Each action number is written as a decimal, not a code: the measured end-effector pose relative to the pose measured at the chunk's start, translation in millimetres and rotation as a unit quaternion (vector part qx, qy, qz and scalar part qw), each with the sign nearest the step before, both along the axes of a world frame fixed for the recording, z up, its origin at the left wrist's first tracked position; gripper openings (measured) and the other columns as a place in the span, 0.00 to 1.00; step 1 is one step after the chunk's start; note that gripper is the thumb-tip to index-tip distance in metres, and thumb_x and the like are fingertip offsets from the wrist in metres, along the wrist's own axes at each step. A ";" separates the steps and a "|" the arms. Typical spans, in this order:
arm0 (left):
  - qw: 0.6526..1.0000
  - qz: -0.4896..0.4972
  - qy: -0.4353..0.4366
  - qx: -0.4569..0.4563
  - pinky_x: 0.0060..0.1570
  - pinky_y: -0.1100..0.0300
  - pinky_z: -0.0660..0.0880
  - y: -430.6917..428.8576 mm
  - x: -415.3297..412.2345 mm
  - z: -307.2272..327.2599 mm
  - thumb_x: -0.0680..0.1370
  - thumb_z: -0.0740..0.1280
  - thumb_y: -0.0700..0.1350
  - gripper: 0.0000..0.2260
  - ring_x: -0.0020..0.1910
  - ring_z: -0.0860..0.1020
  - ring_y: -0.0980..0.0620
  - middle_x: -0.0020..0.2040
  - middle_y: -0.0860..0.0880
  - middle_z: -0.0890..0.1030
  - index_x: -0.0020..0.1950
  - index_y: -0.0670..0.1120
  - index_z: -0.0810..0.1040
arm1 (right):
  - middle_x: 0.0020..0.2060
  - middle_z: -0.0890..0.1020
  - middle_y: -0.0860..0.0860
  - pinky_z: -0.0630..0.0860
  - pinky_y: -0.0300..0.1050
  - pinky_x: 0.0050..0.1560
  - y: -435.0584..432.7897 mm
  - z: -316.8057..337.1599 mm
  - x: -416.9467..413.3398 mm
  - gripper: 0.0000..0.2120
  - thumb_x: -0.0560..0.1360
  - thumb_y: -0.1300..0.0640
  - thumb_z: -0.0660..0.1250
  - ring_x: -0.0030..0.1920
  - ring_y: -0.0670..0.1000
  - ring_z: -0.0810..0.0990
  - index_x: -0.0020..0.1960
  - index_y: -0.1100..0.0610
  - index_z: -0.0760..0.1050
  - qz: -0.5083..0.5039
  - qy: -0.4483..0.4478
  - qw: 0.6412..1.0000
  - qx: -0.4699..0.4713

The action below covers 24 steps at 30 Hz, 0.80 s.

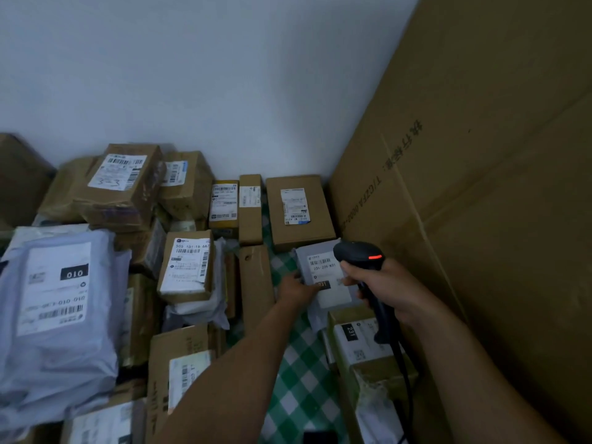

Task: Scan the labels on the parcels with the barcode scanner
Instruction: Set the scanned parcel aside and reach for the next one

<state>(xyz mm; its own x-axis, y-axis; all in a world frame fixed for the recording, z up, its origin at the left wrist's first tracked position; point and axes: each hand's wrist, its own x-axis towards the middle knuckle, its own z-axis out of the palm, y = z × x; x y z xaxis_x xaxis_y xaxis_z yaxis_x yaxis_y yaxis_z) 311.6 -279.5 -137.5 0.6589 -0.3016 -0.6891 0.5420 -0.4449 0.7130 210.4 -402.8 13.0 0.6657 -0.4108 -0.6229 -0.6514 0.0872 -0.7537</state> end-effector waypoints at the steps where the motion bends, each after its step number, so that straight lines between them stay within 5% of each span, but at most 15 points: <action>1: 1.000 0.016 0.010 -0.004 0.63 0.49 0.78 0.8 -1.1 0.8 0.72 0.79 0.42 0.27 0.64 0.79 0.42 0.66 0.41 0.80 0.69 0.39 0.75 | 0.47 0.87 0.51 0.77 0.44 0.40 0.0 0.9 -2.8 0.09 0.78 0.50 0.73 0.41 0.49 0.81 0.57 0.51 0.81 0.002 -0.003 1.000 -0.002; 5: 0.996 0.083 -0.003 -0.028 0.62 0.47 0.78 6.7 -3.9 8.3 0.75 0.76 0.39 0.25 0.63 0.79 0.41 0.66 0.42 0.79 0.71 0.40 0.74 | 0.45 0.87 0.50 0.77 0.46 0.43 1.5 3.2 -11.3 0.09 0.78 0.49 0.73 0.41 0.49 0.81 0.56 0.52 0.82 -0.002 -0.010 1.000 -0.004; 10: 0.979 0.128 -0.143 -0.075 0.59 0.45 0.80 29.6 -0.5 39.1 0.77 0.74 0.39 0.21 0.62 0.79 0.43 0.62 0.48 0.79 0.69 0.43 0.74 | 0.41 0.86 0.53 0.76 0.46 0.40 8.4 14.8 -16.1 0.10 0.77 0.50 0.74 0.37 0.49 0.80 0.51 0.57 0.84 -0.003 -0.031 0.999 -0.005; 18: 0.940 0.165 -0.269 -0.130 0.60 0.48 0.80 70.9 8.4 96.9 0.77 0.75 0.39 0.17 0.59 0.81 0.50 0.53 0.56 0.81 0.52 0.60 0.73 | 0.39 0.87 0.51 0.76 0.43 0.37 42.4 55.1 -27.5 0.11 0.78 0.50 0.73 0.33 0.47 0.79 0.48 0.59 0.84 0.032 -0.108 0.993 -0.036; 24: 0.925 0.192 -0.279 -0.172 0.59 0.47 0.81 82.8 -7.0 123.9 0.75 0.75 0.35 0.17 0.57 0.82 0.49 0.51 0.56 0.82 0.55 0.54 0.75 | 0.37 0.85 0.51 0.77 0.45 0.39 70.5 88.0 -33.1 0.10 0.78 0.49 0.74 0.33 0.48 0.79 0.49 0.57 0.83 0.075 -0.142 0.985 -0.059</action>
